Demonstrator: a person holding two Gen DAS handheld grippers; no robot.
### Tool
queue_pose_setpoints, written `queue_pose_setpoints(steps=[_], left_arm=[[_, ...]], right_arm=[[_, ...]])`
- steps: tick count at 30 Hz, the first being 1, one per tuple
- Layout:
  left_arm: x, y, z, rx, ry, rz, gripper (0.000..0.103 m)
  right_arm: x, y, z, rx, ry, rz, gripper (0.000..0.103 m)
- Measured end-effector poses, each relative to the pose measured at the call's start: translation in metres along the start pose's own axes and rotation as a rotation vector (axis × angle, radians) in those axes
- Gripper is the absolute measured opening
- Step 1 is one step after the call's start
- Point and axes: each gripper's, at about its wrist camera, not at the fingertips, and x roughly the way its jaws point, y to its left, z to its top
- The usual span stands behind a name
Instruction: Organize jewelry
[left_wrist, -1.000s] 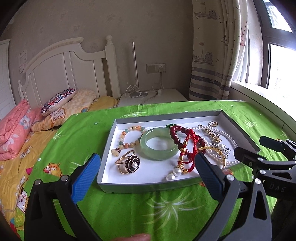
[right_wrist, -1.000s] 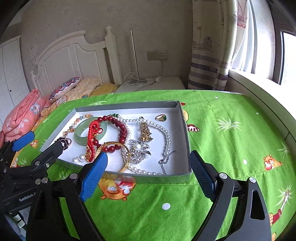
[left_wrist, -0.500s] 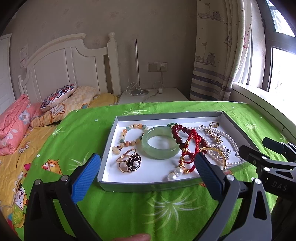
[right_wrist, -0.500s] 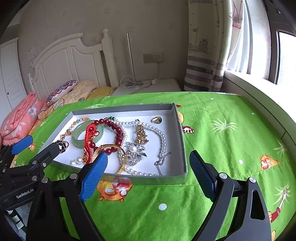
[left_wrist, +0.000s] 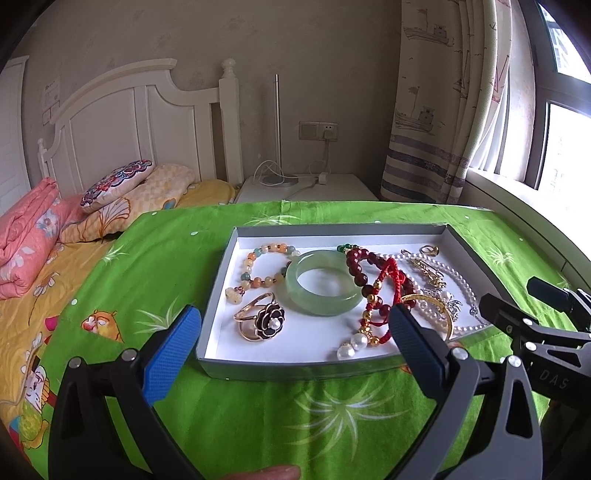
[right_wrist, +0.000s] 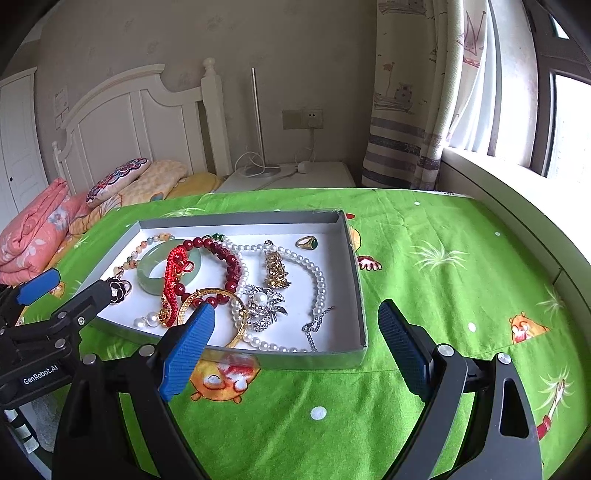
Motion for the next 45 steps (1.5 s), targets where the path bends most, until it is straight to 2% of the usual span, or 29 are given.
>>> queue_pose_setpoints(steps=[45], left_arm=[[0.0004, -0.0014, -0.0038, 0.006, 0.002, 0.017, 0.101]], right_arm=[[0.0044, 0.0037, -0.0012, -0.019, 0.015, -0.025, 0.086]])
